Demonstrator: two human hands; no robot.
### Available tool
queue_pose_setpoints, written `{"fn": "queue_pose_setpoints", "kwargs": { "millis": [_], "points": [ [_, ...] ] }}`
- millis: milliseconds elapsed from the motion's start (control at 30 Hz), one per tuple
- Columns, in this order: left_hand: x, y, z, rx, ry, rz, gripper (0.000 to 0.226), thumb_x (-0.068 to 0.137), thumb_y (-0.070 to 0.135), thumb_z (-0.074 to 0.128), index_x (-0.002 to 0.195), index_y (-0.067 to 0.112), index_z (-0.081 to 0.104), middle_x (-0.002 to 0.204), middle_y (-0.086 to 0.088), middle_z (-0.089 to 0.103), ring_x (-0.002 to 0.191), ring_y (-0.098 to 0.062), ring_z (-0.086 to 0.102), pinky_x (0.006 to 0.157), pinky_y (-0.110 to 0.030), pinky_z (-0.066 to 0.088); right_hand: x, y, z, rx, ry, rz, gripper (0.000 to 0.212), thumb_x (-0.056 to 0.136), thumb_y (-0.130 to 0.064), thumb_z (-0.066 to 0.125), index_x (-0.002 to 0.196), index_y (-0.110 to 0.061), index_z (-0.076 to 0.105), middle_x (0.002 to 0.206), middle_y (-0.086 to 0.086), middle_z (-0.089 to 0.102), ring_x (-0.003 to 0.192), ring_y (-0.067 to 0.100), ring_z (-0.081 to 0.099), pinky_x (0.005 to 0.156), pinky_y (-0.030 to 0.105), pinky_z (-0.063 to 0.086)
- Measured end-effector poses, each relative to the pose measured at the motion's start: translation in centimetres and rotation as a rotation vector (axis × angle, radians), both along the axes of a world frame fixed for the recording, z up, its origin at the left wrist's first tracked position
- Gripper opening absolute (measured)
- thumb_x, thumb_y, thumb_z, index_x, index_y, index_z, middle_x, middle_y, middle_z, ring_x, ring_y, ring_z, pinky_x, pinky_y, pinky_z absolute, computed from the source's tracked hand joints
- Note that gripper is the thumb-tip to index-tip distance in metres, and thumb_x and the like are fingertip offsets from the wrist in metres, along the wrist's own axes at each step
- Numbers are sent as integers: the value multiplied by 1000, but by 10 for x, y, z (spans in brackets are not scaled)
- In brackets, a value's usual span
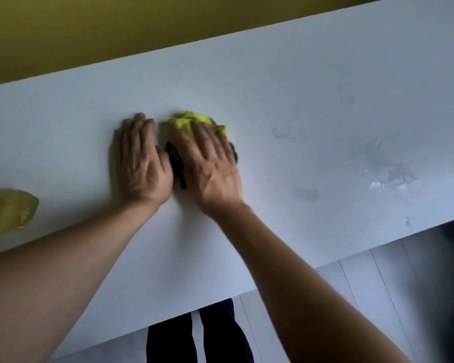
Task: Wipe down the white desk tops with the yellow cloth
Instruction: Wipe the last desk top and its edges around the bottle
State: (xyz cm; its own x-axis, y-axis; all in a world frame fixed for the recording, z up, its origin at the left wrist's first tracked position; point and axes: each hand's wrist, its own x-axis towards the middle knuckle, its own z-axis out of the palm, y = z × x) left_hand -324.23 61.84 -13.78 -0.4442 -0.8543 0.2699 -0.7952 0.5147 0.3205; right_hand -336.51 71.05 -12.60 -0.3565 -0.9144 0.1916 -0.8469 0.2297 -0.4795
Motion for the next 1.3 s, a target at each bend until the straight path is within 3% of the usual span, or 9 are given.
{"fn": "queue_pose_setpoints", "kwargs": {
  "millis": [233,333,500,667,800,1000,1133,1233,1300],
  "points": [
    [-3,3,3,13,-69,18,55,101,22,33,151,3,46,163,-15,41,153,-36,34,129,-49,20,-170,-8,-8,97,57,-448,59,101,-31,42,159,-27,29,167,8,24,155,27,19,125,47,10],
    [-5,1,2,12,-94,8,56,101,22,32,152,3,46,164,-15,40,155,-36,32,129,-50,20,-174,-30,-2,109,-3,-601,64,96,-29,37,159,-24,29,166,11,23,154,29,19,126,49,9],
    [-3,2,3,5,-75,20,55,99,20,37,150,1,48,162,-17,43,153,-39,35,127,-53,22,-51,-74,-8,44,55,-35,60,99,-35,53,156,-20,39,161,17,35,150,35,28,124,46,16],
    [-3,-1,6,24,-70,18,55,99,20,38,149,-1,48,160,-19,44,152,-39,36,128,-53,21,-37,-91,-8,18,82,168,59,101,-35,49,157,-22,37,161,12,36,152,29,28,127,45,12],
    [-5,1,7,37,-125,7,56,101,22,33,151,1,46,163,-17,40,155,-37,30,128,-54,19,-131,-90,-12,76,108,-152,69,94,-48,40,159,-25,31,164,10,29,153,31,24,124,49,17],
    [-8,-4,5,52,-132,-5,54,103,25,35,149,-2,45,162,-20,40,154,-38,31,128,-56,17,-180,-122,3,121,17,-541,65,96,-32,29,160,-22,27,166,11,24,154,28,19,126,46,7],
    [-9,-2,7,49,-149,4,55,102,23,37,150,-2,45,162,-21,40,154,-38,32,128,-57,19,-103,-163,-5,92,35,-222,65,95,-49,44,154,-23,42,160,14,36,149,36,30,120,46,23],
    [-5,-2,7,27,-180,10,55,102,21,38,150,-4,46,157,-26,45,151,-40,36,127,-56,21,-27,-191,2,61,55,204,64,96,-46,35,154,-20,43,160,14,38,150,35,30,123,41,14],
    [-6,-4,9,16,-184,7,55,101,21,38,149,-4,47,155,-27,46,150,-40,38,127,-55,21,-15,-200,5,77,87,321,58,101,-40,34,157,-24,37,162,8,35,152,26,27,126,39,8]
  ]
}}
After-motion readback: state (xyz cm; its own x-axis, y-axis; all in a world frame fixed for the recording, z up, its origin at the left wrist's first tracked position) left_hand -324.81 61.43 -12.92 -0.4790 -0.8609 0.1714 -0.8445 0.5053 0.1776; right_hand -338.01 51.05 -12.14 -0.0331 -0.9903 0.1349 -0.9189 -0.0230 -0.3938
